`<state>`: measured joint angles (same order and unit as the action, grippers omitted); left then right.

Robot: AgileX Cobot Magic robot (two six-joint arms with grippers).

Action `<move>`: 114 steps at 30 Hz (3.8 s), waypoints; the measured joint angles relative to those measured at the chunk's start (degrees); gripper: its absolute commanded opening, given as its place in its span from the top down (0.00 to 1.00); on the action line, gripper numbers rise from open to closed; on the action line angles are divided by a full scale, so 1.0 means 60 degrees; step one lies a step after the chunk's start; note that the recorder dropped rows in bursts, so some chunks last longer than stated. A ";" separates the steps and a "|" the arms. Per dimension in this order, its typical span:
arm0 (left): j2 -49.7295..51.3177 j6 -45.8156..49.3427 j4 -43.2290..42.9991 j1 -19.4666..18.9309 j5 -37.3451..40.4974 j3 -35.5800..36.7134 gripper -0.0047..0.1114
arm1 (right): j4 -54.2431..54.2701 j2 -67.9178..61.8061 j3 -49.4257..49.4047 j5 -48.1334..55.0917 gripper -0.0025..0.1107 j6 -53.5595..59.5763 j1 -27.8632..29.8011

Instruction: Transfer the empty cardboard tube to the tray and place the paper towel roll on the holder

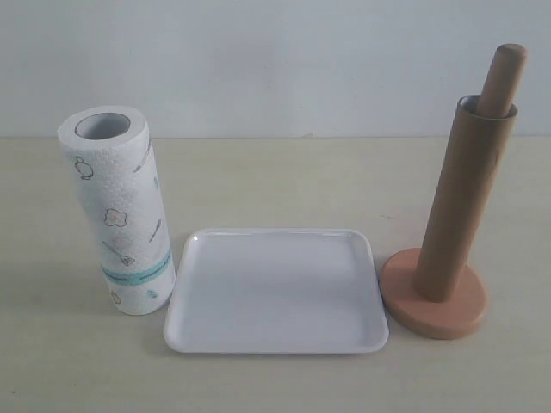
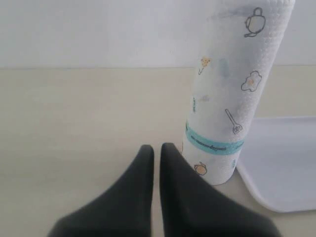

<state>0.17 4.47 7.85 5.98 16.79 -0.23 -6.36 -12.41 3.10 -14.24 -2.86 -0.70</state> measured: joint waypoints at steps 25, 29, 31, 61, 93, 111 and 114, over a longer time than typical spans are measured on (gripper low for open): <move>0.0000 0.0000 0.0000 0.0000 0.0000 0.0000 0.92 | -0.5323 -0.4555 0.0220 -0.4768 0.95 -0.4816 0.0000; 0.0000 0.0000 0.0000 0.0000 0.0000 0.0000 0.92 | -0.5323 -0.4555 0.0220 -0.4419 0.95 -0.4915 0.0000; 0.0000 0.0000 0.0000 0.0000 0.0000 0.0000 0.92 | -0.5305 -0.4555 0.0220 -0.4001 0.95 -0.4932 0.0000; 0.0000 0.0000 0.0000 0.0000 0.0000 0.0000 0.92 | -0.4325 -0.6231 0.0273 -0.4851 0.24 -0.4505 0.0000; 0.0000 0.0000 0.0000 0.0000 0.0000 0.0000 0.92 | -0.5787 -1.1785 0.4135 -0.6183 0.24 -0.4717 0.0000; 0.0000 0.0000 0.0000 0.0000 0.0000 0.0000 0.92 | -0.5944 -1.1785 0.4135 -0.5652 0.95 -0.4770 0.0000; 0.0000 0.0000 0.0000 0.0000 0.0000 0.0000 0.92 | -0.5924 -1.1785 0.4135 -0.5588 0.98 -0.4770 0.0000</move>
<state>0.17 4.47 7.85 5.98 16.79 -0.23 -41.91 -83.12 27.91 -47.76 -31.48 -0.70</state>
